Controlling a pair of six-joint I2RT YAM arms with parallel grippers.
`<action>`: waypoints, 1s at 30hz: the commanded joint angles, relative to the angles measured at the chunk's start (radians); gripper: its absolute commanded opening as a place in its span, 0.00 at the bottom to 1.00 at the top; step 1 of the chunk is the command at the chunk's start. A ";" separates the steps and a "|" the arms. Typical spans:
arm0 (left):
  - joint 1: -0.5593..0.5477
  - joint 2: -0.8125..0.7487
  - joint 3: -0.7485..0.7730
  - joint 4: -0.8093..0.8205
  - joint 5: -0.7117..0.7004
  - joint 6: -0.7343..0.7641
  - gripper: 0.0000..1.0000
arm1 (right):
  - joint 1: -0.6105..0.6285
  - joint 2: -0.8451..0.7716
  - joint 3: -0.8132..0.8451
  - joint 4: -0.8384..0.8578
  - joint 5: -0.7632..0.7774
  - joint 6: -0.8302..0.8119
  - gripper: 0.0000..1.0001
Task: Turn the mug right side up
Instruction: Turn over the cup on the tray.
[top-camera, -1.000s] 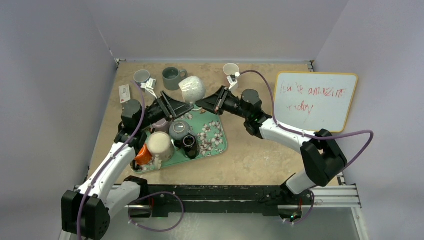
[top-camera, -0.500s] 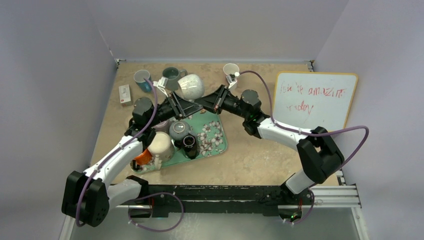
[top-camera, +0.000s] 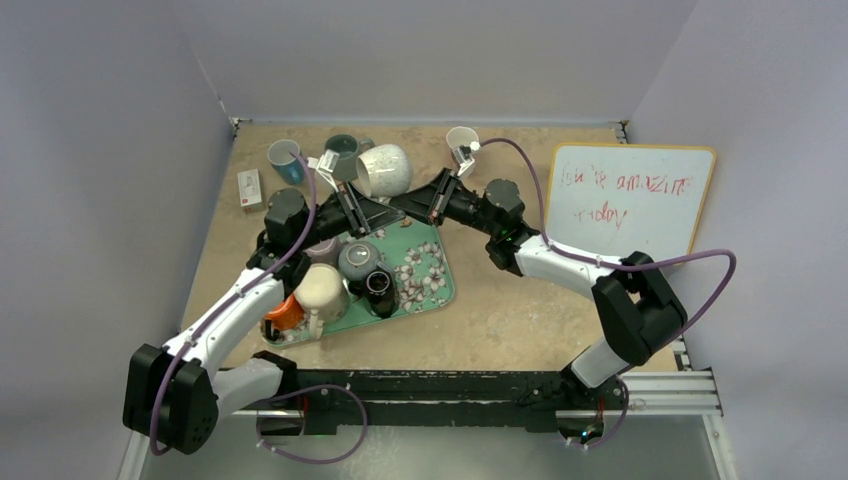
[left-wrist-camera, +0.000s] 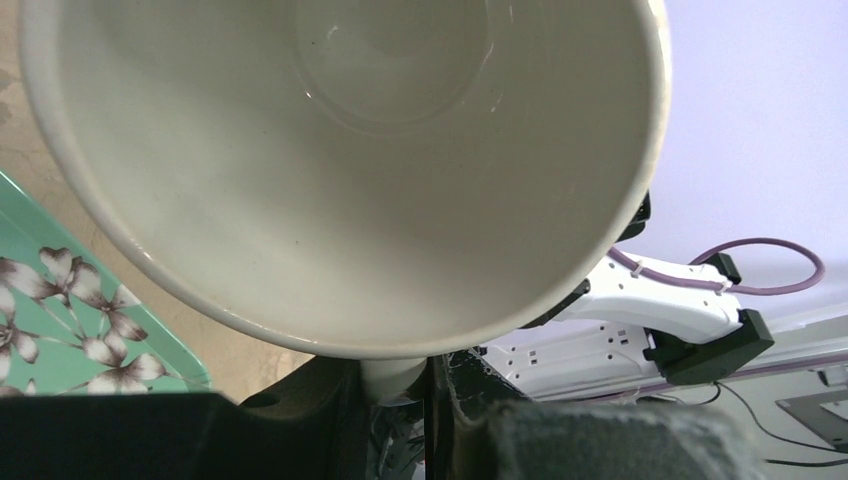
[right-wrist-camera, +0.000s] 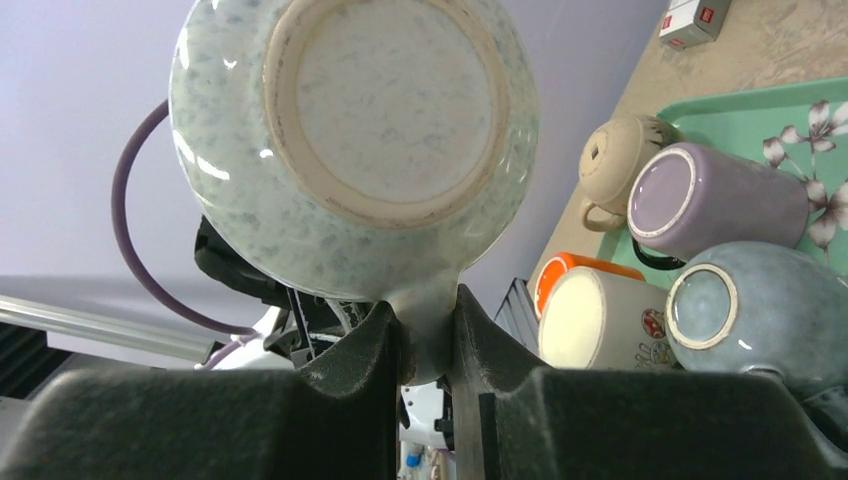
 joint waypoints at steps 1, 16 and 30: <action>-0.004 -0.020 0.032 0.009 -0.074 0.081 0.00 | 0.025 -0.026 -0.012 0.078 -0.087 -0.055 0.00; -0.004 -0.061 -0.049 0.022 -0.061 0.107 0.00 | -0.002 0.046 -0.077 0.283 -0.083 0.065 0.35; -0.005 -0.031 -0.013 -0.049 -0.150 0.170 0.00 | -0.076 0.009 -0.147 0.265 -0.090 0.071 0.45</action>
